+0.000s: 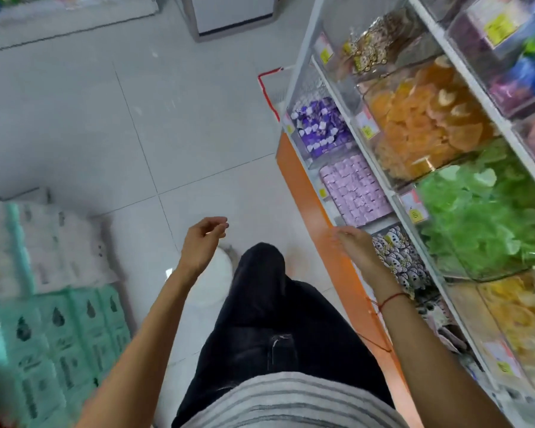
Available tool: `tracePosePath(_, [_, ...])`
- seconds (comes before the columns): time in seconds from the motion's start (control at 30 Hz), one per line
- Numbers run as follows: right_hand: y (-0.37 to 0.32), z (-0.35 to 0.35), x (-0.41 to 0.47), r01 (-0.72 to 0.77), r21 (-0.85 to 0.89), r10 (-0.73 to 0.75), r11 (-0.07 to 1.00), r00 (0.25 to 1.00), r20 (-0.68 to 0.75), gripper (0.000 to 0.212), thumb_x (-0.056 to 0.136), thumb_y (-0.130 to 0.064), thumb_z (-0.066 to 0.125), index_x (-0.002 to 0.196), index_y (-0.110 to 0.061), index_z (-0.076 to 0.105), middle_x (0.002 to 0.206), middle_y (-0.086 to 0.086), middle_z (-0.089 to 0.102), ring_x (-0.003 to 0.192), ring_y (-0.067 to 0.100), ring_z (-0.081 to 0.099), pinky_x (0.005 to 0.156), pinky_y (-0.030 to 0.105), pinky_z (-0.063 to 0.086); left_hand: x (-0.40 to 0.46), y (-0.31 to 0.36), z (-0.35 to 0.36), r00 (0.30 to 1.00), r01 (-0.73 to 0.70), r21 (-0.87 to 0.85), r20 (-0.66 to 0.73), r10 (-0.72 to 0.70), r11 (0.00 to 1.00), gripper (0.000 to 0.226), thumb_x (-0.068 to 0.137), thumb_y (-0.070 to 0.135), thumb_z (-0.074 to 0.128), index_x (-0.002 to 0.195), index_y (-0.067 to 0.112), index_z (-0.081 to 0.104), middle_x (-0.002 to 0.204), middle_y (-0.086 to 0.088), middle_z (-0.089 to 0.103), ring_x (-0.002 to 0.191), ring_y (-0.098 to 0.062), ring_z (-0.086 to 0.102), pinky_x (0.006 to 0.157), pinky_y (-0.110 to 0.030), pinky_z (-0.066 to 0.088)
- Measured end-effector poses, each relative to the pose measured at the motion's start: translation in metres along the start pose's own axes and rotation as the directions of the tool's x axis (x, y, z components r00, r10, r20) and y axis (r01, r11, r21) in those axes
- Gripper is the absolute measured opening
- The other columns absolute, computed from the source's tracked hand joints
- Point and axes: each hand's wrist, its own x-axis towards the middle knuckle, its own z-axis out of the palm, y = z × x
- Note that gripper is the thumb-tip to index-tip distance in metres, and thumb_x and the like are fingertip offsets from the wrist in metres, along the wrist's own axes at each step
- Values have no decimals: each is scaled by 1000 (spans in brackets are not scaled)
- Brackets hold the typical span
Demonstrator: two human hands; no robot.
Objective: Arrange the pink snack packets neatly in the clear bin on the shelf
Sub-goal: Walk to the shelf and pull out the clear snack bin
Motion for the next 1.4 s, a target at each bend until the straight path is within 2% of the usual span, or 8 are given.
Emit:
tracePosePath(0.13, [-20, 3, 41, -3, -118, 3, 993, 1000, 2, 22, 93, -4, 50, 106, 8, 64, 103, 26, 65, 67, 12, 56, 46, 2, 39, 61, 47, 20, 988, -126, 339, 128, 87, 932, 25, 96, 25, 49, 116, 18, 62, 118, 3, 64, 105, -17, 61, 92, -31, 45])
tracePosePath(0.27, [-25, 3, 82, -36, -189, 38, 981, 999, 9, 20, 91, -4, 51, 96, 9, 65, 101, 29, 67, 73, 25, 63, 70, 23, 51, 134, 101, 51, 905, -406, 679, 390, 168, 612, 28, 95, 30, 45, 119, 27, 58, 120, 11, 62, 107, -16, 60, 86, -29, 43])
tracePosePath(0.5, [-3, 8, 174, -190, -169, 152, 967, 965, -212, 27, 95, -18, 49, 96, 4, 64, 103, 24, 65, 98, 40, 61, 81, 42, 47, 278, 145, 147, 727, -683, 700, 678, 107, 206, 26, 93, 28, 46, 115, 29, 59, 115, 9, 65, 108, -19, 59, 89, -28, 42])
tracePosePath(0.7, [63, 24, 244, -262, -261, 99, 929, 856, -507, 31, 91, -17, 55, 121, -9, 58, 133, 13, 49, 120, 32, 50, 98, 37, 40, 362, 72, 237, 541, -833, 496, 822, 175, 244, 43, 96, 23, 46, 139, 24, 42, 138, -2, 51, 121, -24, 52, 95, -33, 41])
tracePosePath(0.87, [128, 30, 286, -268, -347, -150, 899, 557, -817, 59, 84, -5, 62, 136, 8, 39, 149, 27, 27, 136, 41, 30, 101, 46, 37, 403, -2, 295, 414, -898, 285, 804, 426, 336, 65, 97, 28, 46, 151, 13, 12, 159, -2, 15, 143, -23, 23, 111, -39, 32])
tracePosePath(0.97, [165, 34, 307, -349, -352, -135, 868, 517, -845, 60, 90, -12, 55, 141, 9, 29, 152, 27, 18, 138, 43, 26, 101, 46, 35, 417, -28, 316, 354, -925, 148, 673, 649, 351, 60, 96, 24, 50, 148, 11, 25, 151, -7, 34, 137, -25, 33, 110, -42, 31])
tracePosePath(1.1, [197, 40, 314, -287, -377, -245, 881, 405, -881, 75, 89, -6, 53, 150, -3, 9, 99, 27, 60, 73, 41, 59, 44, 27, 22, 447, -44, 332, 81, -976, 210, 616, 783, -64, 40, 91, 23, 48, 128, 8, 55, 81, -13, 68, 84, -34, 60, 91, -35, 30])
tracePosePath(1.4, [204, 49, 317, -314, -380, -291, 870, 296, -910, 68, 89, 1, 47, 147, 0, 13, 60, 6, 45, 56, 29, 46, 51, 34, 32, 442, -51, 330, 0, -923, 304, 614, 789, -236, 37, 95, 16, 44, 131, 10, 46, 83, -18, 68, 79, -37, 63, 83, -40, 38])
